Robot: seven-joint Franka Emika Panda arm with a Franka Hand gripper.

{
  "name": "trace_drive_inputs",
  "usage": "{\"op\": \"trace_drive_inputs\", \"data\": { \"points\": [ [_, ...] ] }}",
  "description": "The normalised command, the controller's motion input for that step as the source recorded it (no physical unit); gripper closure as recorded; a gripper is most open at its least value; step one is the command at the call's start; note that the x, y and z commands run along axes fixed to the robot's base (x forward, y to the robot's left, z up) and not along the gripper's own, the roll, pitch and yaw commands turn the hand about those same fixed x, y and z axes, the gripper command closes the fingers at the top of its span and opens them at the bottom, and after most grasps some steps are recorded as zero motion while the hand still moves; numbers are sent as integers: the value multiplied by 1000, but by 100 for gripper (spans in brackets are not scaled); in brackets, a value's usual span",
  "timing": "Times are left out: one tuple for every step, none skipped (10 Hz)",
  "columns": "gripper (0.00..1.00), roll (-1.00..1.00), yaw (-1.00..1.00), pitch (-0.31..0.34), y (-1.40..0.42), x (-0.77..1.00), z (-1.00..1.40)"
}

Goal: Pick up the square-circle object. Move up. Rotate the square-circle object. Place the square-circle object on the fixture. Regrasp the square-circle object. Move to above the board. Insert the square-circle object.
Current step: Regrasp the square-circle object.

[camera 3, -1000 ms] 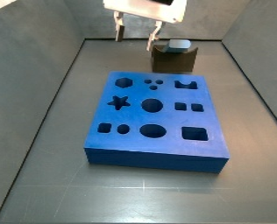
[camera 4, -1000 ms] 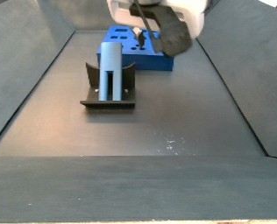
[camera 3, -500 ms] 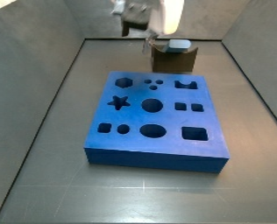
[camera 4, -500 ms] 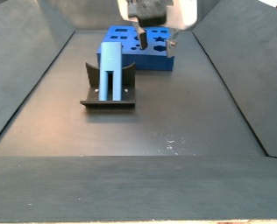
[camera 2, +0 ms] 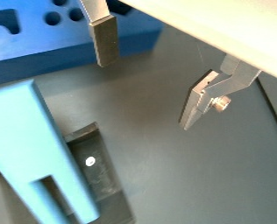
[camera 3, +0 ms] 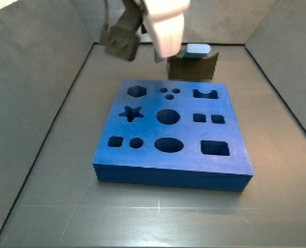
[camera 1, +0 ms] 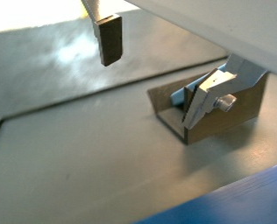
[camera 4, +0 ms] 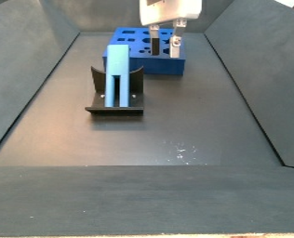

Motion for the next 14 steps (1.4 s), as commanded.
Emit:
{"op": "trace_drive_inputs", "data": {
  "points": [
    [0, 1000, -936, 73, -19, -32, 5],
    [0, 1000, -926, 214, -19, -27, -7],
    [0, 806, -721, 328, -20, -12, -25],
    [0, 546, -437, 457, -20, 11, -50],
    [0, 380, -256, 528, -11, 33, -47],
    [0, 241, -48, 542, -9, 68, -34],
    [0, 193, 81, 520, -24, 73, -38],
    [0, 156, 217, 472, -49, 77, -18],
    [0, 130, 274, 415, -53, 75, -2],
    [0, 102, 319, 309, -43, 72, -3],
    [0, 88, 329, 228, -39, 65, -5],
    [0, 76, 307, 139, -45, 64, -1],
    [0, 67, 278, 89, -44, 67, -6],
    [0, 69, 239, 39, -47, 68, -14]
  ]
}}
